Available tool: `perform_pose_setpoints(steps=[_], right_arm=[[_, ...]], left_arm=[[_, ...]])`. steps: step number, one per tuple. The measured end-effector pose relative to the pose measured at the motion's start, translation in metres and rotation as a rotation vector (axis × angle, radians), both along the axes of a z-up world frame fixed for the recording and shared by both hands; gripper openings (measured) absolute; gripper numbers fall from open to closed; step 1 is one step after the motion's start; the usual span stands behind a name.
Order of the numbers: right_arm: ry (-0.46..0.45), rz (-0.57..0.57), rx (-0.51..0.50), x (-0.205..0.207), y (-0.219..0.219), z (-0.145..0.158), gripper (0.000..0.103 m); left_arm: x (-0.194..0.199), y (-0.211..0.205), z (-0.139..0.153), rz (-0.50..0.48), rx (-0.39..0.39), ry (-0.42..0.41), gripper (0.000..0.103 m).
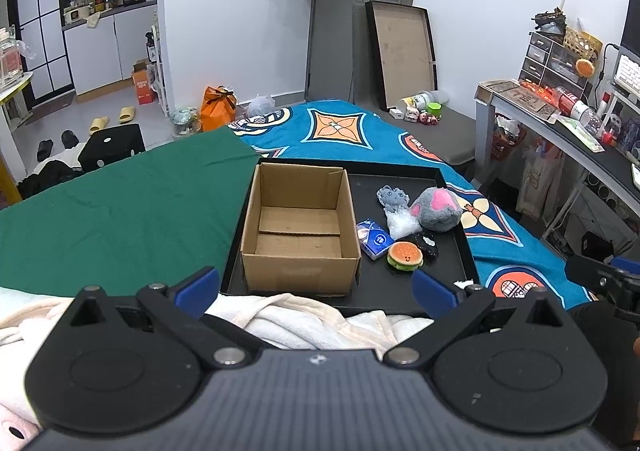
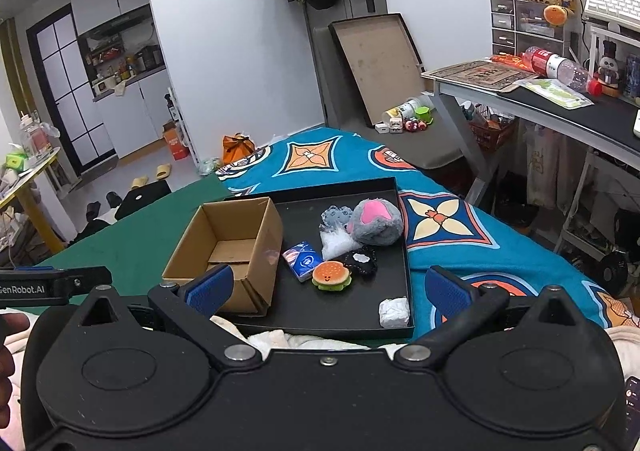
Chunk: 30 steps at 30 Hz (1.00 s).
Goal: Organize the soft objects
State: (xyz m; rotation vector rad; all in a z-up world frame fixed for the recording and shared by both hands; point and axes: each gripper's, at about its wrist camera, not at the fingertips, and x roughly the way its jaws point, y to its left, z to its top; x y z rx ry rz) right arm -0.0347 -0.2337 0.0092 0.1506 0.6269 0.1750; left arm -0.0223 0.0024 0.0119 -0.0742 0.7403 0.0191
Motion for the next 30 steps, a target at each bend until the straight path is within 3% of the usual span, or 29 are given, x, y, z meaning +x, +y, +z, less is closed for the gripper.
perform_pose_setpoints(steps=[30], right_arm=[[0.009, 0.01, 0.007, -0.0032, -0.0002, -0.0039, 0.103]], left_arm=[[-0.0087, -0.0009, 0.0032, 0.003, 0.003, -0.008, 0.102]])
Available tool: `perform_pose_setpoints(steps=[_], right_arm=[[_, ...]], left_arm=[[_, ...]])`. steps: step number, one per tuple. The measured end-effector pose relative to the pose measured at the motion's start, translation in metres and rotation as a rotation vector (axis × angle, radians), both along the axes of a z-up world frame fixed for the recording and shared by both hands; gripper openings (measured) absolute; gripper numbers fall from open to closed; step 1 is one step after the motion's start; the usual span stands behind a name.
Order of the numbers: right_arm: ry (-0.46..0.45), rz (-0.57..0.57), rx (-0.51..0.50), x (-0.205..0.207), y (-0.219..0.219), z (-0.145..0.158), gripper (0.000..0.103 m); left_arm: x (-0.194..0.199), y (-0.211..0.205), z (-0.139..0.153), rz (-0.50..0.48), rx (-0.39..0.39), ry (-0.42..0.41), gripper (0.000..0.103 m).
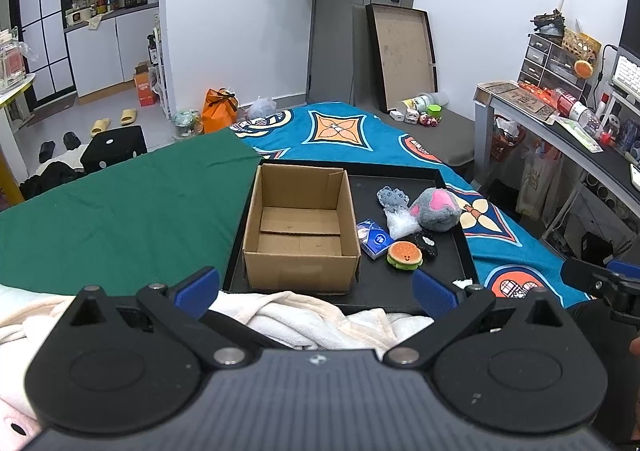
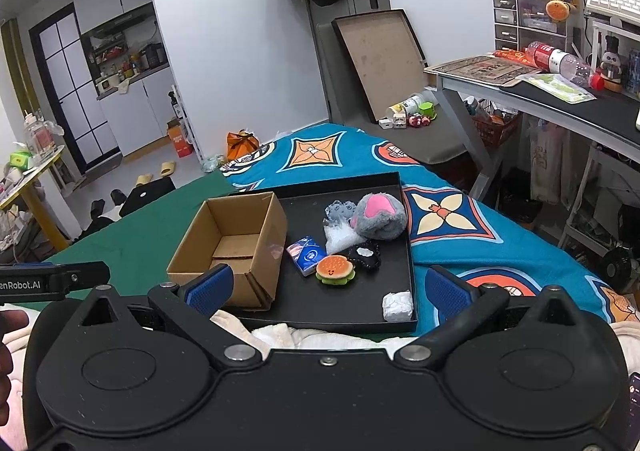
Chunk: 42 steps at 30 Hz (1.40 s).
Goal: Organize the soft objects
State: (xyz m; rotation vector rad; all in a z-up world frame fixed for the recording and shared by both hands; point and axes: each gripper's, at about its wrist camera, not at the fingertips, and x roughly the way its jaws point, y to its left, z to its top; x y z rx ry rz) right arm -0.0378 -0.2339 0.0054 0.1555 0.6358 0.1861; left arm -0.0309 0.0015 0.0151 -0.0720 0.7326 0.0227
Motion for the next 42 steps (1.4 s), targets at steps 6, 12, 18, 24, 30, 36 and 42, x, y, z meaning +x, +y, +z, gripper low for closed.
perform_pose_setpoints(steps=[6, 12, 18, 24, 30, 36, 42], right_arm=[[0.014, 0.001, 0.002, 0.008, 0.0, -0.005, 0.103], [0.03, 0.001, 0.028, 0.019, -0.004, -0.01, 0.103], [0.052, 0.003, 0.048, 0.035, -0.007, -0.016, 0.103], [0.068, 0.006, 0.055, 0.052, -0.01, -0.023, 0.103], [0.09, 0.009, 0.073, 0.07, -0.014, -0.031, 0.103], [0.105, 0.005, 0.069, 0.088, -0.017, -0.039, 0.103], [0.125, 0.001, 0.087, 0.104, -0.02, -0.048, 0.103]], left_arm=[[0.006, 0.002, 0.0, 0.006, 0.003, 0.006, 0.102], [0.017, 0.007, -0.003, 0.018, 0.005, 0.01, 0.102], [0.03, 0.011, -0.008, 0.029, 0.003, 0.008, 0.102], [0.047, 0.014, -0.014, 0.034, 0.008, 0.026, 0.102], [0.063, 0.017, -0.023, 0.049, 0.006, 0.055, 0.102], [0.078, 0.023, -0.031, 0.075, -0.001, 0.079, 0.101], [0.095, 0.027, -0.038, 0.092, 0.004, 0.11, 0.1]])
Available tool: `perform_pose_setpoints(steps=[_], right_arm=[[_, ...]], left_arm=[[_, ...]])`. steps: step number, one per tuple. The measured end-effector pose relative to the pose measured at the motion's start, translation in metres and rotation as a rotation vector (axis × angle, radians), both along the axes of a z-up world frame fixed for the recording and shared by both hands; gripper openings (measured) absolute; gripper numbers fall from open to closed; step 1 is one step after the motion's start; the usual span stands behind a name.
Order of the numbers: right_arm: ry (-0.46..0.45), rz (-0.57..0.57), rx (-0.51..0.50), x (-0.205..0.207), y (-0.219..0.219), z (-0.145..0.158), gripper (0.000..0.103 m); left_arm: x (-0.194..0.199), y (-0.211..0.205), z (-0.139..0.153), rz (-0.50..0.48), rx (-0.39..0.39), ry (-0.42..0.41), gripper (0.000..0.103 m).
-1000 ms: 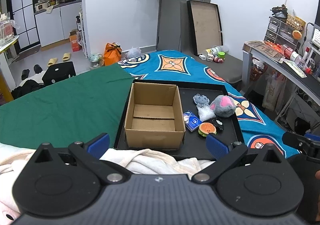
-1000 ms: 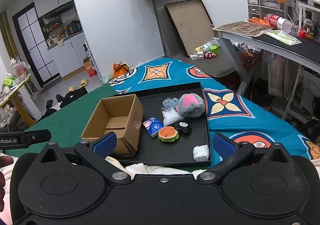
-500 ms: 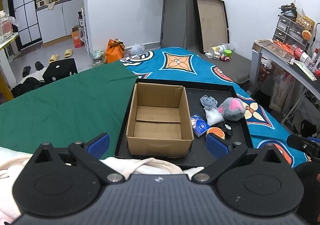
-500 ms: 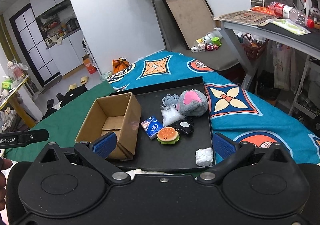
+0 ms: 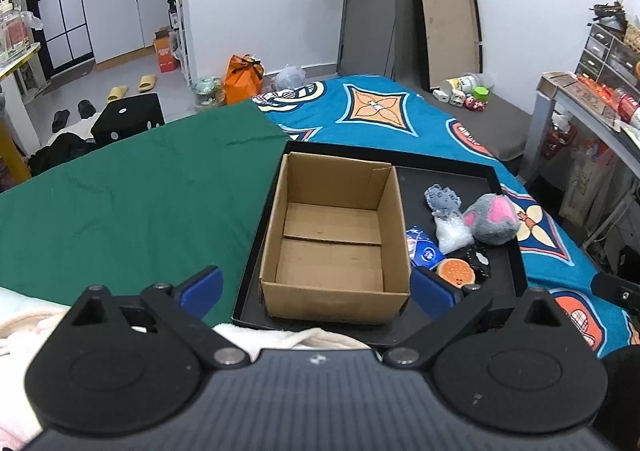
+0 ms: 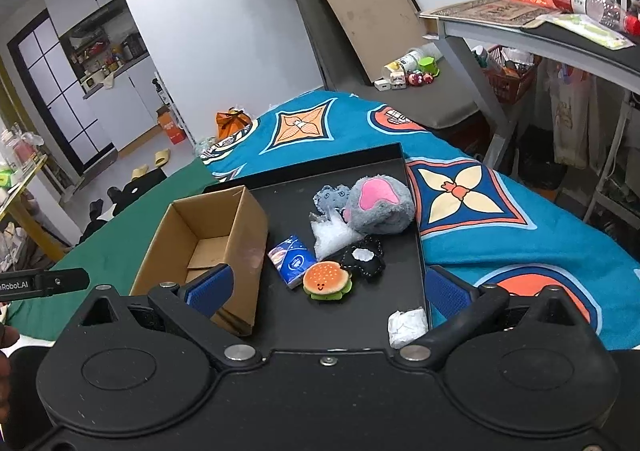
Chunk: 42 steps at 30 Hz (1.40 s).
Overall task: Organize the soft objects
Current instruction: 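Reach the right gripper to the grey plush mouse and grasp it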
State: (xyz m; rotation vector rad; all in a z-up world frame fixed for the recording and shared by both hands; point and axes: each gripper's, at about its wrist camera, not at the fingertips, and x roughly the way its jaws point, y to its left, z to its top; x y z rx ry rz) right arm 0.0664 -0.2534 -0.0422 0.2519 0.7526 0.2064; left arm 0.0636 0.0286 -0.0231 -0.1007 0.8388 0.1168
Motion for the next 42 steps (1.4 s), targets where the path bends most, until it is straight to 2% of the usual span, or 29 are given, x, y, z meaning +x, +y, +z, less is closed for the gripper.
perform_pose_setpoints(steps=[17, 32, 42], right_arm=[[0.07, -0.018, 0.026, 0.054, -0.008, -0.034, 0.103], [0.137, -0.016, 0.034, 0.108, -0.01, -0.074, 0.101], [0.137, -0.03, 0.036, 0.139, -0.015, -0.096, 0.098]], left_arm=[[0.051, 0.009, -0.03, 0.042, 0.019, 0.106, 0.099], [0.09, 0.021, -0.069, 0.11, 0.045, 0.234, 0.087], [0.104, 0.028, -0.088, 0.166, 0.051, 0.303, 0.072]])
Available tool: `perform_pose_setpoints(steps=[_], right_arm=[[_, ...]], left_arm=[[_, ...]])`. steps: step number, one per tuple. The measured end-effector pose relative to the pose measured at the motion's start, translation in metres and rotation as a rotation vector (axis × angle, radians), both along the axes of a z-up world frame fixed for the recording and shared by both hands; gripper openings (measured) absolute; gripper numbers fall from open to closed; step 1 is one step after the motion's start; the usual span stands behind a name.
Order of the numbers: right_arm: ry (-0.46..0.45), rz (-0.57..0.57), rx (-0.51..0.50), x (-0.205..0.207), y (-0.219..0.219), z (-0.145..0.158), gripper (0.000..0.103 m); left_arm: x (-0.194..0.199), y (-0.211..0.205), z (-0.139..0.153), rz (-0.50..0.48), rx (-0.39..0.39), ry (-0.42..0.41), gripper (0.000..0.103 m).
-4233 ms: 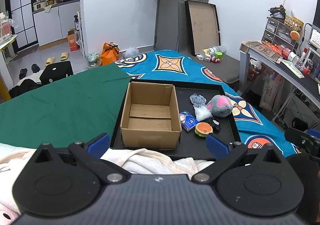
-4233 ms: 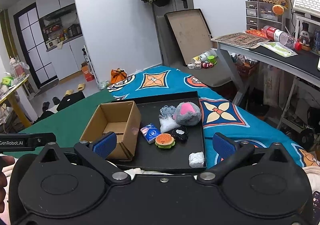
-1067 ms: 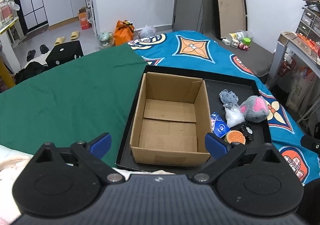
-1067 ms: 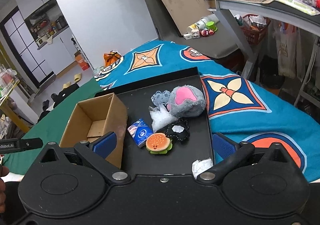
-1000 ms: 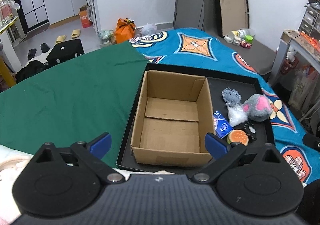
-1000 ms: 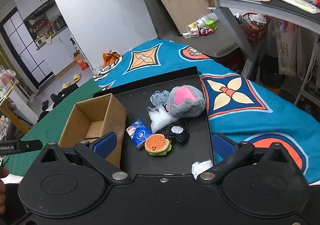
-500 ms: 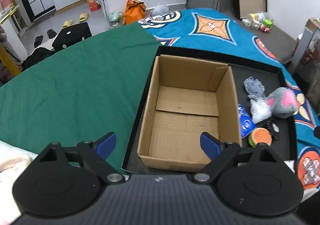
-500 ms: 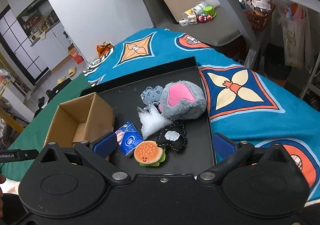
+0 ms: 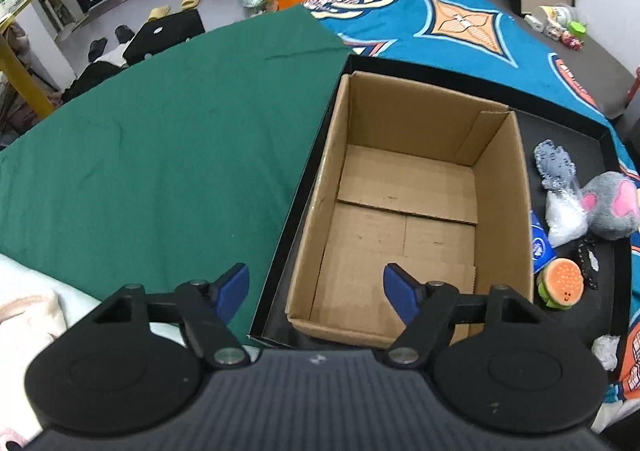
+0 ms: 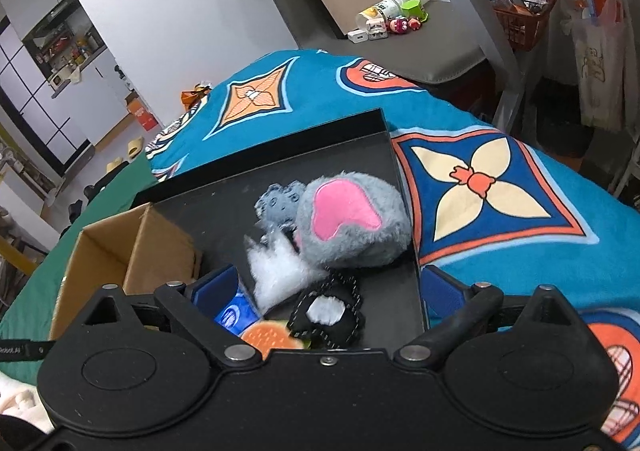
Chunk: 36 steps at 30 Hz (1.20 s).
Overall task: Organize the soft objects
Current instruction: 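Reach the right gripper to the grey plush mouse and grasp it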
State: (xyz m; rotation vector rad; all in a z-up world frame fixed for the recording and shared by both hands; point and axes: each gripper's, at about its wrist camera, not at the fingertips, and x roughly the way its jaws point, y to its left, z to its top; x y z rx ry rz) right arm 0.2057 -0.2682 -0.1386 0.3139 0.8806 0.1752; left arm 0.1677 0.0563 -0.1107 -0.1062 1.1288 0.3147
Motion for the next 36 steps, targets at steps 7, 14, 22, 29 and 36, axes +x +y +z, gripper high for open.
perform_pose_setpoints(steps=[7, 14, 22, 29, 36], right_arm=[[0.019, 0.007, -0.036, 0.027, 0.001, -0.016, 0.098], [0.036, 0.014, -0.06, 0.045, 0.004, -0.028, 0.098], [0.039, 0.008, -0.075, 0.056, 0.005, -0.038, 0.074], [0.012, 0.03, -0.107, 0.045, 0.009, -0.034, 0.049], [0.012, 0.027, -0.095, 0.035, 0.009, -0.024, 0.046]], left_arm=[[0.013, 0.002, -0.013, 0.032, 0.006, 0.043, 0.062], [0.025, 0.005, -0.024, 0.055, -0.008, 0.069, 0.053], [0.027, 0.002, -0.023, 0.056, 0.001, 0.043, 0.046], [0.025, 0.001, -0.019, 0.053, 0.0, 0.009, 0.046], [0.02, 0.003, -0.014, 0.042, -0.039, -0.03, 0.046]])
